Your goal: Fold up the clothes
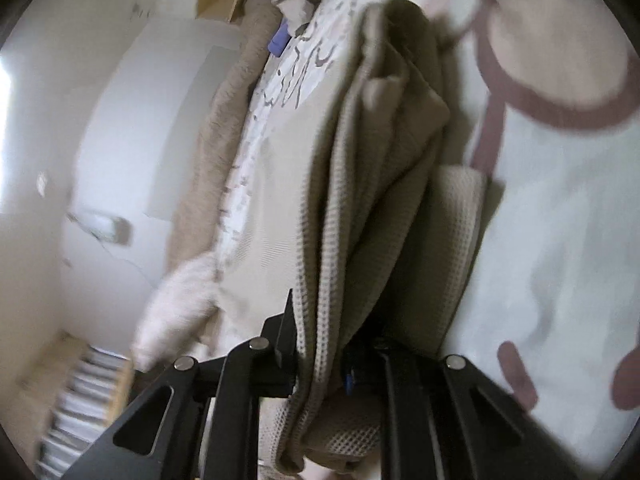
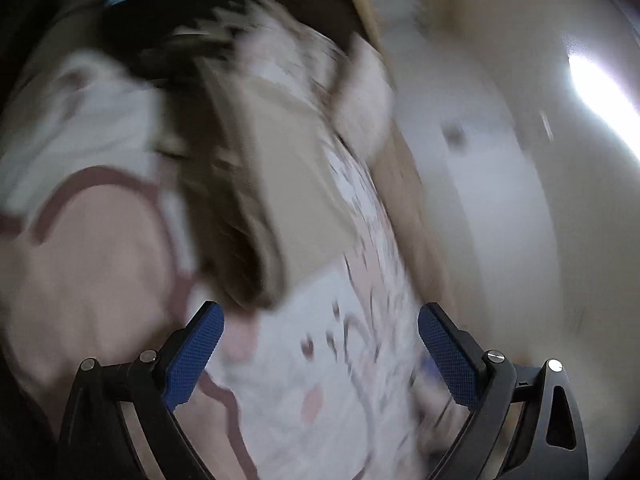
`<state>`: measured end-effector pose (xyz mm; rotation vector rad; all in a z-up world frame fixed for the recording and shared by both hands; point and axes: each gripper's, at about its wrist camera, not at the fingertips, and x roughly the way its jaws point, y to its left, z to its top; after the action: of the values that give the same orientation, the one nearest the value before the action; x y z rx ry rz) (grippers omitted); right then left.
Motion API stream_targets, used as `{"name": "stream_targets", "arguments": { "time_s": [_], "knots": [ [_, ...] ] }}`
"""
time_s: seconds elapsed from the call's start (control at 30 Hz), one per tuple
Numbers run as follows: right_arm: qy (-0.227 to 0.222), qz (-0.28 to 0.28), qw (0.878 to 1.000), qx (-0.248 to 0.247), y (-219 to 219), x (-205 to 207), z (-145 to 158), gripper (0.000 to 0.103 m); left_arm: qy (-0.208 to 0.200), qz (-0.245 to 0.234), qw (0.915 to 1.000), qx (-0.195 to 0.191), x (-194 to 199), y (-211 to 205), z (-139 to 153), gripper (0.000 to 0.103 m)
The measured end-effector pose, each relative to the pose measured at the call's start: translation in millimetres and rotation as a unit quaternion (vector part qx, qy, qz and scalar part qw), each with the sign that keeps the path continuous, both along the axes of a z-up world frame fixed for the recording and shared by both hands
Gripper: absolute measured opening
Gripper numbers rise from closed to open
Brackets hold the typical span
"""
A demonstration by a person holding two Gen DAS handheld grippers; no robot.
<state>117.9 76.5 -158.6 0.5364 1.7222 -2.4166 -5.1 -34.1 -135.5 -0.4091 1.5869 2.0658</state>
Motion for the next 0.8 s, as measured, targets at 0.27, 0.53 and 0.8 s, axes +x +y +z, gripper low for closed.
{"name": "stream_targets", "arguments": {
  "time_s": [0.27,0.53,0.8],
  "knots": [
    [0.021,0.083,0.994,0.062,-48,-19,-20,0.098,-0.154,0.060,0.9772,0.134,-29,-4,37,0.016],
    [0.034,0.070,0.995,0.056,-76,-59,-31,0.098,-0.263,0.102,0.9321,0.228,-20,-26,30,0.016],
    [0.068,0.019,0.997,0.044,-60,-70,-31,0.082,-0.189,0.088,0.9613,0.180,-4,-13,24,0.017]
  ]
}}
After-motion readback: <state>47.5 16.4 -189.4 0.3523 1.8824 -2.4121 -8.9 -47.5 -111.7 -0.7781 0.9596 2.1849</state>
